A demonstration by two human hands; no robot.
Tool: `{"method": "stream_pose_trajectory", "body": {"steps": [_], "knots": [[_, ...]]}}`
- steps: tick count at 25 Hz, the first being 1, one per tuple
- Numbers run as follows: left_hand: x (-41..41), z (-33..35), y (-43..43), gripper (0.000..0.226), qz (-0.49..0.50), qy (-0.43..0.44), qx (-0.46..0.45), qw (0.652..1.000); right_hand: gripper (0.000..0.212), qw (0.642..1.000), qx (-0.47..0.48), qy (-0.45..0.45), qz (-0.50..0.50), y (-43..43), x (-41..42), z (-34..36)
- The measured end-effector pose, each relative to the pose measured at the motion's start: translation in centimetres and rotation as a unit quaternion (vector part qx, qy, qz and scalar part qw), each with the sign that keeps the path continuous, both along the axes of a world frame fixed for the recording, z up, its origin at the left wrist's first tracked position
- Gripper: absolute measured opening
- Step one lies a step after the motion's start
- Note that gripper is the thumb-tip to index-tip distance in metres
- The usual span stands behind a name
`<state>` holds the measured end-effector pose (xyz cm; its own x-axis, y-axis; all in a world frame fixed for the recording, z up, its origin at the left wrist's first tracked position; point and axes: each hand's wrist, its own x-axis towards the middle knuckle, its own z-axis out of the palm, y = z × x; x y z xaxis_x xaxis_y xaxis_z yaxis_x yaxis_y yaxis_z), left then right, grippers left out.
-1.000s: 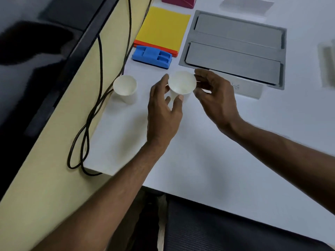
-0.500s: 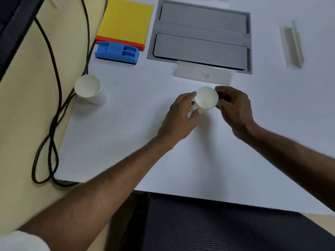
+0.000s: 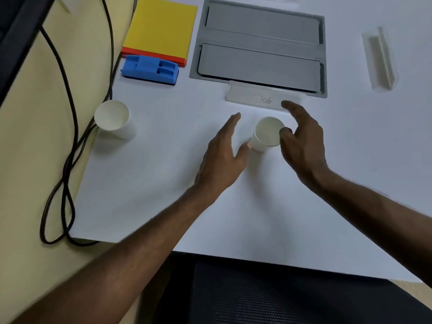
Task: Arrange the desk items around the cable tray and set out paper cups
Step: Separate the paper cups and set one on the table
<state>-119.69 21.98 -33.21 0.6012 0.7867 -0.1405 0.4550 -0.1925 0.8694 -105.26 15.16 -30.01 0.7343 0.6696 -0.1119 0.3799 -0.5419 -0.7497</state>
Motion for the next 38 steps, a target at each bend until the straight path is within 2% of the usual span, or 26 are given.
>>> {"method": "stream_pose_trajectory", "body": {"steps": [5,9,12,17,19,21,25,27,29,34,38], "knots": [[-5.7,1.3,2.1,0.058,0.148,-0.007,0.058,0.987,0.056,0.988,0.045,-0.020,0.144,3.6,-4.9,0.6],[-11.2,1.3,4.3,0.042,0.311,-0.059,0.068,0.946,0.048,0.974,0.068,0.010,0.215,7.7,-9.2,0.2],[-13.6,1.0,5.8,0.042,0.382,-0.067,0.063,0.919,0.046,0.966,0.056,0.046,0.248,10.8,-12.3,-0.5],[-14.8,0.1,9.0,0.048,0.425,-0.036,0.032,0.904,0.042,0.968,0.033,0.098,0.227,15.7,-15.7,-1.6],[-14.6,0.1,9.9,0.038,0.438,-0.027,0.014,0.899,0.040,0.966,0.022,0.100,0.237,17.1,-16.6,-2.1],[-14.4,0.3,10.2,0.017,0.442,-0.031,0.012,0.896,0.037,0.963,0.010,0.099,0.251,17.8,-17.3,-2.4],[-14.3,0.5,9.8,0.026,0.433,-0.037,-0.008,0.900,0.031,0.966,0.010,0.094,0.241,17.8,-17.4,-2.8],[-14.4,0.4,9.5,0.040,0.422,-0.033,-0.020,0.906,0.034,0.965,0.005,0.097,0.244,17.7,-16.9,-2.7],[-14.2,0.5,9.2,0.043,0.423,-0.029,-0.021,0.905,0.039,0.963,0.000,0.108,0.247,17.5,-16.7,-2.4],[-14.1,1.5,8.9,0.040,0.448,-0.034,-0.005,0.893,0.036,0.968,0.002,0.120,0.222,16.7,-16.6,-1.7],[-14.0,1.8,9.1,0.052,0.474,-0.040,-0.034,0.879,0.030,0.972,0.003,0.105,0.208,16.4,-16.6,-1.3]]}}
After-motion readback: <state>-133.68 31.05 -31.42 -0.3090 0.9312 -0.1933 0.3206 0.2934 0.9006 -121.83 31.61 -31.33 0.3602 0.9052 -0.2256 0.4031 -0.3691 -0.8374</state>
